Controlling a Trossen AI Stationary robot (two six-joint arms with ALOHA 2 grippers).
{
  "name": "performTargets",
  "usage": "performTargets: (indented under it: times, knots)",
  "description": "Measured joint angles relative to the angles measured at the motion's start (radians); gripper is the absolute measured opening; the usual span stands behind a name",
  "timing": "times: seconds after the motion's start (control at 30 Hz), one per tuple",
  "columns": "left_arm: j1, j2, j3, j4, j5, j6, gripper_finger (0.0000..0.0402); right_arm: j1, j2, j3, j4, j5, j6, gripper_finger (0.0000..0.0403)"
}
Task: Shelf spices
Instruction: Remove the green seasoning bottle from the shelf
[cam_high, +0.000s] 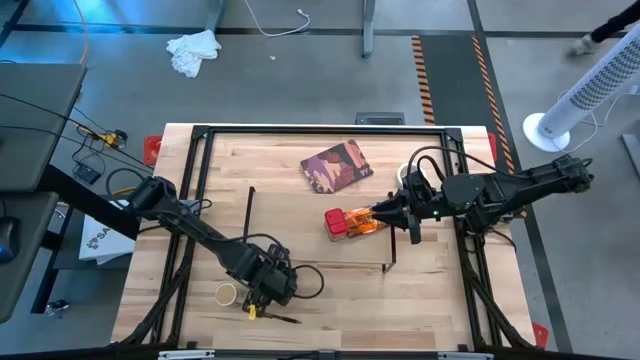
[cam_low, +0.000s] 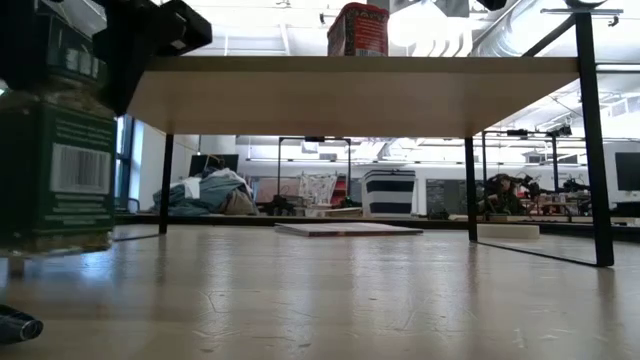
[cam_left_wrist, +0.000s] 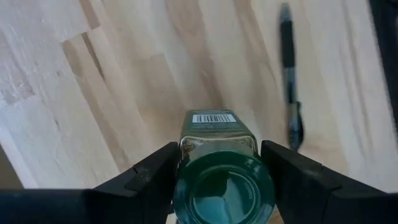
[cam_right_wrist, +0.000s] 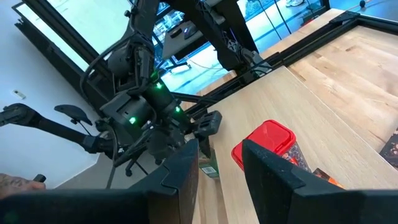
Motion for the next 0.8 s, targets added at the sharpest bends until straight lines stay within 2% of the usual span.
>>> performTargets:
  times: [0.2, 0.4, 0.5, 0.8]
  knots:
    - [-0.002, -0.001, 0.062, 0.007, 0.004, 0.001, 0.0225, 0.0, 0.0, 0.0, 0.0, 0.0, -0.002, 0.0119]
    - [0.002, -0.001, 0.077, 0.071, -0.076, -0.015, 0.0225, 0.0, 0.0, 0.0, 0.0, 0.0, -0.002, 0.0119]
    - [0.002, -0.001, 0.077, 0.102, -0.072, -0.055, 0.0225, 0.0, 0.0, 0.0, 0.0, -0.001, -0.002, 0.0119]
    - [0.002, -0.001, 0.077, 0.118, -0.039, -0.034, 0.0225, 0.0, 0.0, 0.0, 0.0, -0.001, -0.002, 0.0119]
